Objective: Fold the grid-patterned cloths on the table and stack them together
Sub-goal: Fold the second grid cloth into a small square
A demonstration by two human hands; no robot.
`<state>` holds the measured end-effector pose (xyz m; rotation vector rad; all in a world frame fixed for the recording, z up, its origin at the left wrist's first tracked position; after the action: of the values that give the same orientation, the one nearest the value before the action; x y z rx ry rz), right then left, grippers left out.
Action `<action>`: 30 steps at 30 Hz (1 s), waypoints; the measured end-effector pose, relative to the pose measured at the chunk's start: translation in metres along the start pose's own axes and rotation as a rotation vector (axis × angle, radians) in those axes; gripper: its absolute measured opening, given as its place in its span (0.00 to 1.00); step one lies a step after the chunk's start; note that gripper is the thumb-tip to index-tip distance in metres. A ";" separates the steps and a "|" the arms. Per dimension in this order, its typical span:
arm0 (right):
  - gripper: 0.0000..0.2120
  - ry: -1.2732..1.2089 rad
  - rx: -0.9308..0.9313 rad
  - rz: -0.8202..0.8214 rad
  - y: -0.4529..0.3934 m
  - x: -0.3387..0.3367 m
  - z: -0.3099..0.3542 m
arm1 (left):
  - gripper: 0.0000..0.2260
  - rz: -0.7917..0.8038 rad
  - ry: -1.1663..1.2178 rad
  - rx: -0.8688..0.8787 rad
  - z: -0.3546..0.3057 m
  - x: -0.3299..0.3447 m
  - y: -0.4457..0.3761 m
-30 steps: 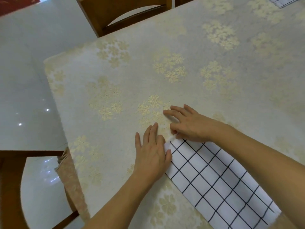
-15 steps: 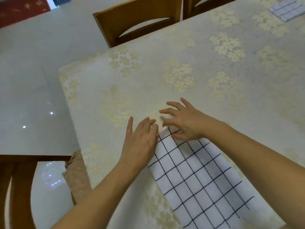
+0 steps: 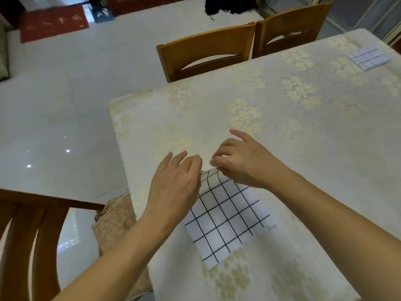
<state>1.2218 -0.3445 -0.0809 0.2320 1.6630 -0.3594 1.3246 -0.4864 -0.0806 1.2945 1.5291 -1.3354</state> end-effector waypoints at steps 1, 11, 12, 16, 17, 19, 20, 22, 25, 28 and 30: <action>0.09 -0.010 -0.010 0.006 0.008 -0.001 0.006 | 0.07 -0.003 0.011 0.002 -0.007 -0.001 0.008; 0.20 -0.088 0.120 -0.011 0.123 0.046 0.066 | 0.08 0.072 0.135 -0.007 -0.076 0.041 0.101; 0.19 -0.093 0.131 -0.030 0.134 0.052 0.071 | 0.09 0.093 0.150 -0.004 -0.083 0.048 0.109; 0.21 -0.133 0.159 -0.034 0.176 0.078 0.092 | 0.09 0.187 0.173 0.008 -0.104 0.075 0.141; 0.23 -0.143 0.171 -0.018 0.184 0.084 0.096 | 0.09 0.208 0.178 0.009 -0.108 0.082 0.149; 0.27 -0.157 0.176 0.028 0.197 0.097 0.105 | 0.08 0.237 0.177 0.010 -0.113 0.094 0.163; 0.27 -0.159 0.168 0.059 0.202 0.102 0.110 | 0.08 0.245 0.176 0.008 -0.114 0.098 0.169; 0.25 -0.157 0.155 0.104 0.210 0.108 0.117 | 0.07 0.256 0.176 0.000 -0.116 0.102 0.178; 0.23 -0.173 0.196 0.118 0.216 0.110 0.120 | 0.08 0.277 0.198 0.002 -0.117 0.102 0.185; 0.22 -0.191 0.300 0.089 0.213 0.109 0.116 | 0.07 0.265 0.237 -0.011 -0.111 0.100 0.181; 0.21 -0.191 0.379 0.051 0.203 0.108 0.111 | 0.08 0.231 0.232 -0.029 -0.100 0.101 0.171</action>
<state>1.3833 -0.2027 -0.2185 0.5058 1.3897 -0.6379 1.4755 -0.3731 -0.1990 1.5983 1.4904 -1.0433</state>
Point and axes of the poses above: each hand's wrist, its own y-axis away from the middle knuckle, its own x-axis out of the palm, z = x × y, the point moved 4 cm from there along -y, towards the middle knuckle, and after that the axes turned 5 degrees about y, right-handed, at the moved point
